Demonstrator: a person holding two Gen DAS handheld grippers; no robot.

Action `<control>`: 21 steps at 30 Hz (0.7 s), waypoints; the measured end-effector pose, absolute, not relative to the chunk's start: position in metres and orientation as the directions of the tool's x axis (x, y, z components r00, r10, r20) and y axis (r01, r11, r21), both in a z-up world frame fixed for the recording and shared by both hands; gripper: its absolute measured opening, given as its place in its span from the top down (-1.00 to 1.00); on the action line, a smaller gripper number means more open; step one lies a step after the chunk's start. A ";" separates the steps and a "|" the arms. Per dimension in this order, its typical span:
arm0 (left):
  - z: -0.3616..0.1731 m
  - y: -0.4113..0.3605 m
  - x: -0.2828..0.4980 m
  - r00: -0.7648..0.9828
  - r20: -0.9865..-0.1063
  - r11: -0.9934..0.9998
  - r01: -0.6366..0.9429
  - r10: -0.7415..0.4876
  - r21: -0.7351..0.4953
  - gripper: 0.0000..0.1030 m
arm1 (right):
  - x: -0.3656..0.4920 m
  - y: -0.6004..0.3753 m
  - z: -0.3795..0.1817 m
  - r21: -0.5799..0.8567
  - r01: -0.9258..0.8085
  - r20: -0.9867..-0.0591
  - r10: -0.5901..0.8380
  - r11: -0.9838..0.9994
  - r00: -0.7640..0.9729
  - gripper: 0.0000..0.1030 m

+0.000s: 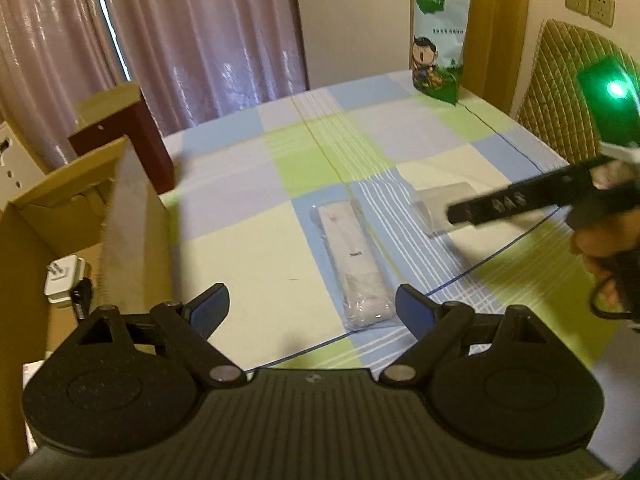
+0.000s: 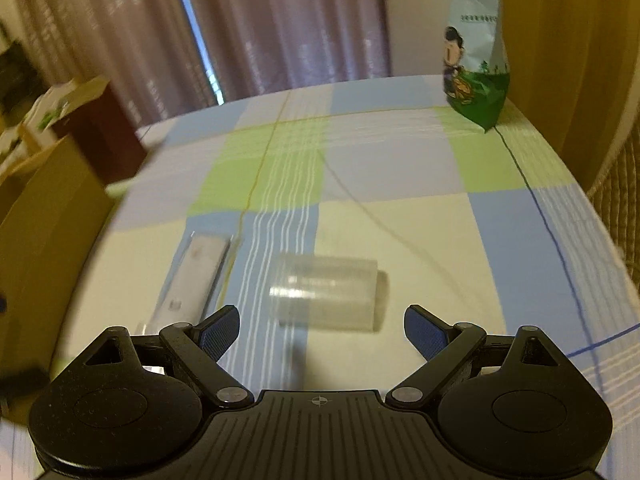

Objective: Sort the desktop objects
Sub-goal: 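Grasp the white wrapped stick with the left tool while the right tool grasps the clear cup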

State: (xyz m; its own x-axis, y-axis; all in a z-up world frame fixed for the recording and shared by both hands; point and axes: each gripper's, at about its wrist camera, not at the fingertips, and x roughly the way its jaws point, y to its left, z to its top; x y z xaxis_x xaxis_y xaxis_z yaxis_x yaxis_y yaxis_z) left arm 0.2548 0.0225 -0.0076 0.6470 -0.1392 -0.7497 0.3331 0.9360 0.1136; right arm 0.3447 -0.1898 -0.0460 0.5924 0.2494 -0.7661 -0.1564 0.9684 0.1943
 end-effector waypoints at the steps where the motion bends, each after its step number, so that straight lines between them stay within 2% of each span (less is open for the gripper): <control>1: -0.010 0.022 0.258 0.642 -0.754 0.936 0.335 -0.142 0.109 -0.70 | 0.350 -0.188 -0.049 0.201 -0.142 -0.765 0.245 0.969 0.595 -0.78; 11: -0.035 0.021 0.281 0.611 -0.778 0.938 0.336 -0.147 0.087 -0.70 | 0.373 -0.168 -0.074 0.162 -0.095 -0.765 0.186 0.982 0.617 -0.77; 12: -0.036 0.021 0.282 0.611 -0.779 0.937 0.336 -0.145 0.089 -0.70 | 0.374 -0.167 -0.076 0.153 -0.095 -0.764 0.179 0.984 0.619 -0.70; 13: -0.037 0.020 0.282 0.611 -0.780 0.938 0.334 -0.139 0.095 -0.70 | 0.375 -0.167 -0.078 0.149 -0.100 -0.766 0.179 0.984 0.618 -0.45; 21: -0.034 0.010 0.286 0.646 -0.757 0.932 0.328 -0.101 0.156 -0.70 | 0.371 -0.166 -0.084 0.116 -0.132 -0.761 0.174 0.984 0.625 -0.38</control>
State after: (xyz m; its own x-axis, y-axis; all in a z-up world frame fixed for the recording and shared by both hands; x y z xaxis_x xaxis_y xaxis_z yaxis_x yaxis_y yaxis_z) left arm 0.2862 0.0099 -0.0335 0.6461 -0.1010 -0.7565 0.3278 0.9319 0.1555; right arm 0.3714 -0.1659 -0.0836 0.6254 0.1739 -0.7607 -0.1322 0.9844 0.1164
